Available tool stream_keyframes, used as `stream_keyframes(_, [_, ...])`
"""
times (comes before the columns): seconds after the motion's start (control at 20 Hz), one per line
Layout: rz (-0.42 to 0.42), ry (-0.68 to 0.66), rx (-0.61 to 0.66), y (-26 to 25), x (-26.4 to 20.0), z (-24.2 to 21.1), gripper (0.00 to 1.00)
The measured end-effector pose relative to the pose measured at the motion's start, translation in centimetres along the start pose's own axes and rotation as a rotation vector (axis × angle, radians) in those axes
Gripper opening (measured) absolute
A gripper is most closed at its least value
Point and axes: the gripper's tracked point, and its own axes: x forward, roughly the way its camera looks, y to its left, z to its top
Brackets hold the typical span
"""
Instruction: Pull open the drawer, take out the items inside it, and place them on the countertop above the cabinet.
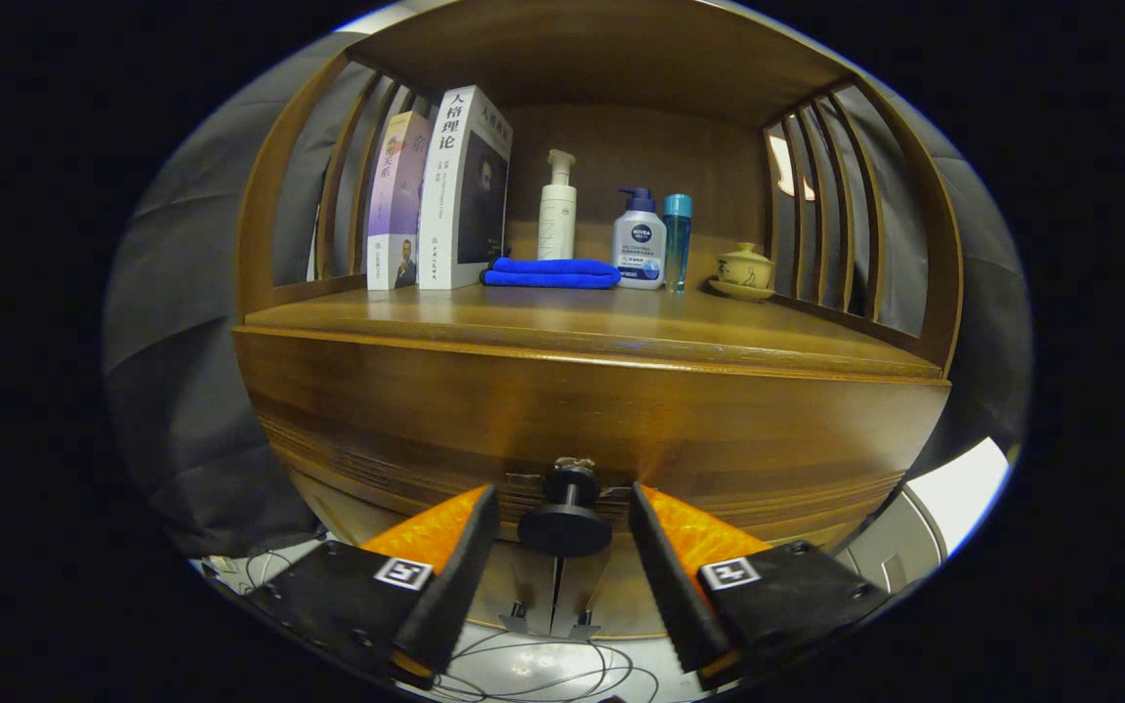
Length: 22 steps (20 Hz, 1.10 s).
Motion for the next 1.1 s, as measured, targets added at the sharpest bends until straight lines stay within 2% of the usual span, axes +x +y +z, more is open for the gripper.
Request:
stream_keyframes(0.15, [-0.026, -0.001, -0.029, -0.4, -0.1, 0.0, 0.52])
stream_keyframes(0.35, [-0.03, 0.001, 0.012, -0.5, 0.2, -0.1, 0.45])
stream_keyframes(0.4, [-0.038, -0.004, 0.01, -0.7, 0.2, 0.1, 0.36])
stream_keyframes(0.45, [-0.032, -0.005, 0.016, -0.3, -0.4, 0.1, 0.36])
stream_keyframes(0.5, [-0.028, -0.006, 0.019, -0.4, 0.3, 0.1, 0.28])
stream_keyframes(1.1, [-0.019, 0.013, 0.045, -0.2, -2.1, -0.7, 0.28])
